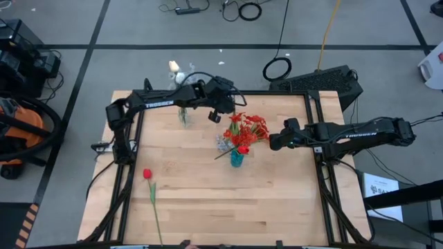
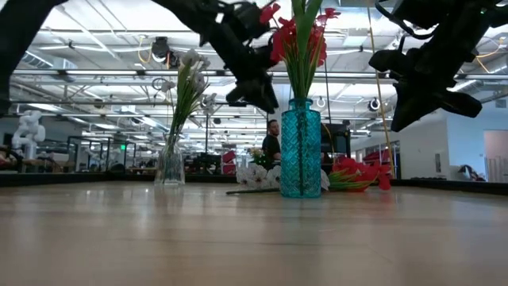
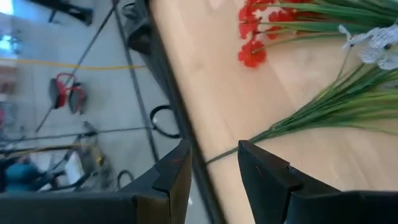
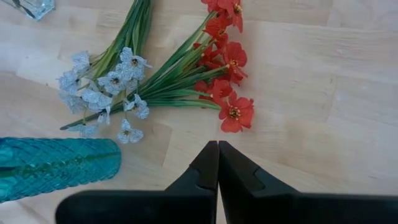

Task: Sort flowers into vase by color
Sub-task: Move the white poppies to the center of the table

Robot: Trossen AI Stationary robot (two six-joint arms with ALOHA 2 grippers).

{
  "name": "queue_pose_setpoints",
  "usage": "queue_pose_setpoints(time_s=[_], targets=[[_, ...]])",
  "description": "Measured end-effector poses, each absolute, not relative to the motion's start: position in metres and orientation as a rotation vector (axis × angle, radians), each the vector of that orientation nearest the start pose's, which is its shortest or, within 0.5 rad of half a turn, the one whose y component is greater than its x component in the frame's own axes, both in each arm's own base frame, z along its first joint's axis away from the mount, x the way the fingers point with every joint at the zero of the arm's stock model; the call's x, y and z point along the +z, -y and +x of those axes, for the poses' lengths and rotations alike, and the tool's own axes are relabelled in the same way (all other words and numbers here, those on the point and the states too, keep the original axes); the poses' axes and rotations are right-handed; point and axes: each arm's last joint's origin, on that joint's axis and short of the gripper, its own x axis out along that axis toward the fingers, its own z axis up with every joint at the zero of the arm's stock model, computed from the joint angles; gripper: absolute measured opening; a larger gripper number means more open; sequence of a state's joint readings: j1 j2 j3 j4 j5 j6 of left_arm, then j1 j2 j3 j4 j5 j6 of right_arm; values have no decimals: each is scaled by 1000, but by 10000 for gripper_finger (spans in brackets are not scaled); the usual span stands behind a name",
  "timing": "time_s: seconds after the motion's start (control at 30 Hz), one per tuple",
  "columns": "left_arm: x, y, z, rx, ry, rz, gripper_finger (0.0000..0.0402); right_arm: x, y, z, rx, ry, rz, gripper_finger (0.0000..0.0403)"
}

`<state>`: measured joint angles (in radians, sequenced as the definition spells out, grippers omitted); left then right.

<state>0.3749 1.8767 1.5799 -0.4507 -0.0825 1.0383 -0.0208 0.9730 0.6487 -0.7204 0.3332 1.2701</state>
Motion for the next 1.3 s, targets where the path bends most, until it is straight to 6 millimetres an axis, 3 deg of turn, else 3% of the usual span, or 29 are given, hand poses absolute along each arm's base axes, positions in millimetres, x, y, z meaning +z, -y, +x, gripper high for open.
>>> queue_pose_setpoints(time_s=[0.43, 0.83, 0.93, 1.3], targets=[[198, -158, 417, -310, -1008, 1061, 138, 218, 13, 170, -925, -663, 1000, 2], [150, -162, 426, -479, -1095, 1270, 138, 219, 13, 172, -926, -632, 1030, 2], [144, -164, 429, -468, -1136, 1341, 138, 219, 13, 172, -931, -626, 1040, 2], [149, -159, 438, -449, -1072, 1458, 138, 219, 13, 172, -936, -622, 1048, 2]])
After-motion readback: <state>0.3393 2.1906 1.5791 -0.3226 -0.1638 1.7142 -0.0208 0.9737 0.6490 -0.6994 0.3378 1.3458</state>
